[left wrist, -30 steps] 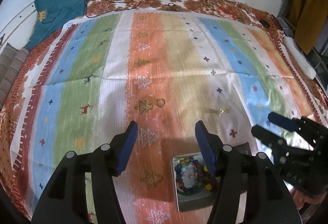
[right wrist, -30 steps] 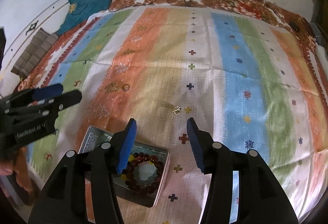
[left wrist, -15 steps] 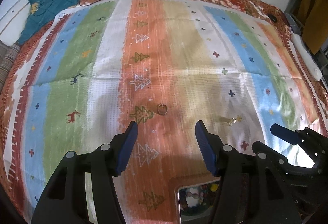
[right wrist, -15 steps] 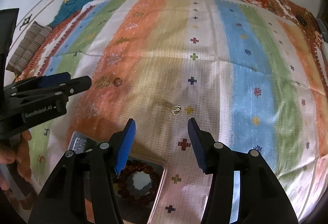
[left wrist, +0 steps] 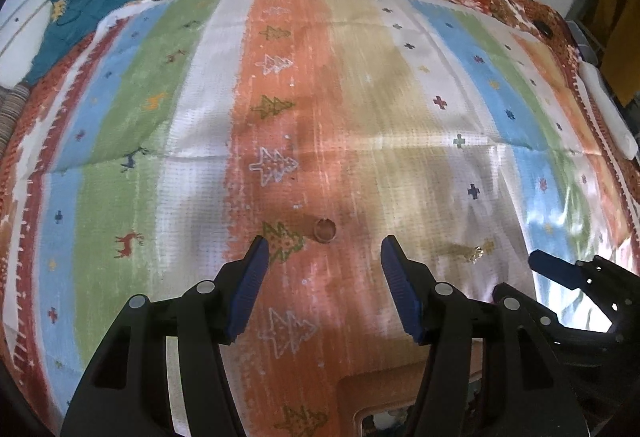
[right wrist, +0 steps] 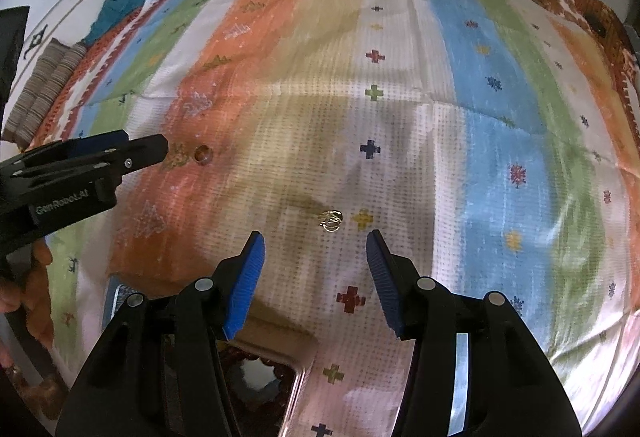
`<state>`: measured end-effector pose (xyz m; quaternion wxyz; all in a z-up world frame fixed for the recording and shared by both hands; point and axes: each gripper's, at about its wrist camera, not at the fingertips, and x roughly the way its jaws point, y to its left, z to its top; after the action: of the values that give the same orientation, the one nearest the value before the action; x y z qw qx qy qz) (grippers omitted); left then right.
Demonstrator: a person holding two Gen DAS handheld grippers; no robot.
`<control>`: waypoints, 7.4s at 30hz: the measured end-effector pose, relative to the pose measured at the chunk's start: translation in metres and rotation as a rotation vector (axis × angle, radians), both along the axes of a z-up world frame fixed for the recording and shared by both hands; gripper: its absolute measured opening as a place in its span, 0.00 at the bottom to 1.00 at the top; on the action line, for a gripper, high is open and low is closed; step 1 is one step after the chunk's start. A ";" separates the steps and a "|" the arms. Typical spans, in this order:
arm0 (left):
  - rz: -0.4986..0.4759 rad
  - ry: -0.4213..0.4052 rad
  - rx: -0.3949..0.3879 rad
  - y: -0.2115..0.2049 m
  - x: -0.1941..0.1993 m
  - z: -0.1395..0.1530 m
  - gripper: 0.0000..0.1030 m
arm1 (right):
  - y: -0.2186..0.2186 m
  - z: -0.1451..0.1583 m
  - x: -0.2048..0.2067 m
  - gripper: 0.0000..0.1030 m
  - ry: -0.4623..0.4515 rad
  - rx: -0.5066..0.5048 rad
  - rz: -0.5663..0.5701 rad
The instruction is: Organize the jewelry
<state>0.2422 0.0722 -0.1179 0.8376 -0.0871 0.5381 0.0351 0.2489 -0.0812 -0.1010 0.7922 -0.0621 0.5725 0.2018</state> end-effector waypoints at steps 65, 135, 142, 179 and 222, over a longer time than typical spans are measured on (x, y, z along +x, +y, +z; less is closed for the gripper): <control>-0.072 0.041 0.061 -0.017 0.003 -0.012 0.17 | 0.007 -0.006 0.006 0.18 0.014 -0.004 0.028; -0.079 -0.193 -0.067 -0.048 -0.162 0.090 0.38 | -0.027 0.096 -0.128 0.45 -0.212 0.206 0.106; -0.098 -0.222 -0.051 -0.051 -0.190 0.096 0.50 | -0.040 0.104 -0.144 0.53 -0.222 0.233 0.120; -0.154 -0.393 0.083 -0.066 -0.262 0.104 0.94 | -0.073 0.127 -0.208 0.93 -0.420 0.211 0.102; -0.158 -0.519 0.164 -0.080 -0.280 0.115 0.94 | -0.080 0.136 -0.229 0.94 -0.497 0.243 0.106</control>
<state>-0.0379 -0.0082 -0.0034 0.9518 0.0171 0.3060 -0.0102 0.0201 -0.1608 0.0351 0.8982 -0.0440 0.3282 0.2890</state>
